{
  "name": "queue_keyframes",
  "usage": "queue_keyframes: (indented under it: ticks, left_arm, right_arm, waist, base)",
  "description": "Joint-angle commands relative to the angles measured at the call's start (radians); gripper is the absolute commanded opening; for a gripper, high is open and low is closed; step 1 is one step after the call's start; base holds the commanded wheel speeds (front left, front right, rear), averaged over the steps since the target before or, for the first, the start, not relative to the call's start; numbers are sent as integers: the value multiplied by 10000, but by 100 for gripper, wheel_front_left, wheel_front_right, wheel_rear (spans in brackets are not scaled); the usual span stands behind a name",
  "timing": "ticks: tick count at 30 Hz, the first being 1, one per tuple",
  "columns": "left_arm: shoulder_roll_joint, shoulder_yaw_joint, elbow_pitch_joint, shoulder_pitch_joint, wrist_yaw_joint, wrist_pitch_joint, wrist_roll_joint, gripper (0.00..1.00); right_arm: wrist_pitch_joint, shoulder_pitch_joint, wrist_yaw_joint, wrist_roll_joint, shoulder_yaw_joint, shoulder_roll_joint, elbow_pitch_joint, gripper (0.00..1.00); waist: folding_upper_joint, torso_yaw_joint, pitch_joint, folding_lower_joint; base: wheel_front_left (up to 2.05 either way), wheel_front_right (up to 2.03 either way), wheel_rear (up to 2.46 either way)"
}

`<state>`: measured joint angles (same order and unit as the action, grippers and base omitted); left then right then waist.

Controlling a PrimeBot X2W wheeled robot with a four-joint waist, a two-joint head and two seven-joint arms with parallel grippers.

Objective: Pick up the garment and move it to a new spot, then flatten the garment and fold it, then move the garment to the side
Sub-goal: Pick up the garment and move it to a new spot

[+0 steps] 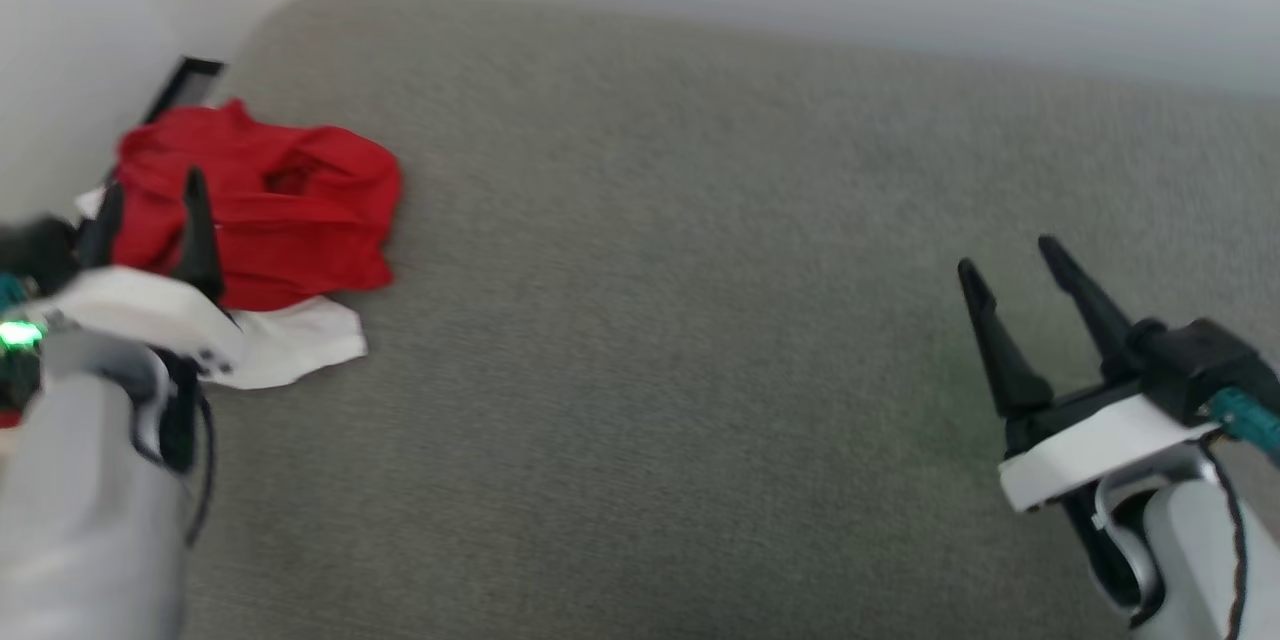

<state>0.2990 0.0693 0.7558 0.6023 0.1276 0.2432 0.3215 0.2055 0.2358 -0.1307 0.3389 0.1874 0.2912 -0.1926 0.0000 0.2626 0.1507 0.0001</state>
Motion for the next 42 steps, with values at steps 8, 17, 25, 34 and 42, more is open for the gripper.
queue_keyframes:
  ticks: [8,17,25,34,42]
  left_arm:
    - [657,-130,2811,2297,-98,-969,472,100]
    - [764,59,5090,3777,-823,-4046,905,100]
    - [357,-343,5606,3164,-1583,-7551,849,100]
    - [1107,-510,5034,3805,-1091,-5719,650,0]
    - [1682,-853,4424,4595,-637,-3747,364,0]
  right_arm:
    - [-271,511,0,-115,-231,392,678,100]
    - [-549,577,0,-224,-473,678,1335,100]
    - [-674,664,0,-313,-424,608,1632,100]
    - [-522,527,1,-272,-617,509,1488,100]
    - [-252,243,0,-204,-916,255,1184,100]
  waist:
    - [0,-1058,1693,-1]
    - [0,-1348,2620,-1]
    - [0,-1446,2873,-1]
    - [0,-1386,2552,-1]
    - [0,-1115,1744,-1]
  base:
    - [0,0,0]
    - [0,0,0]
    - [0,0,0]
    - [0,0,0]
    - [0,0,0]
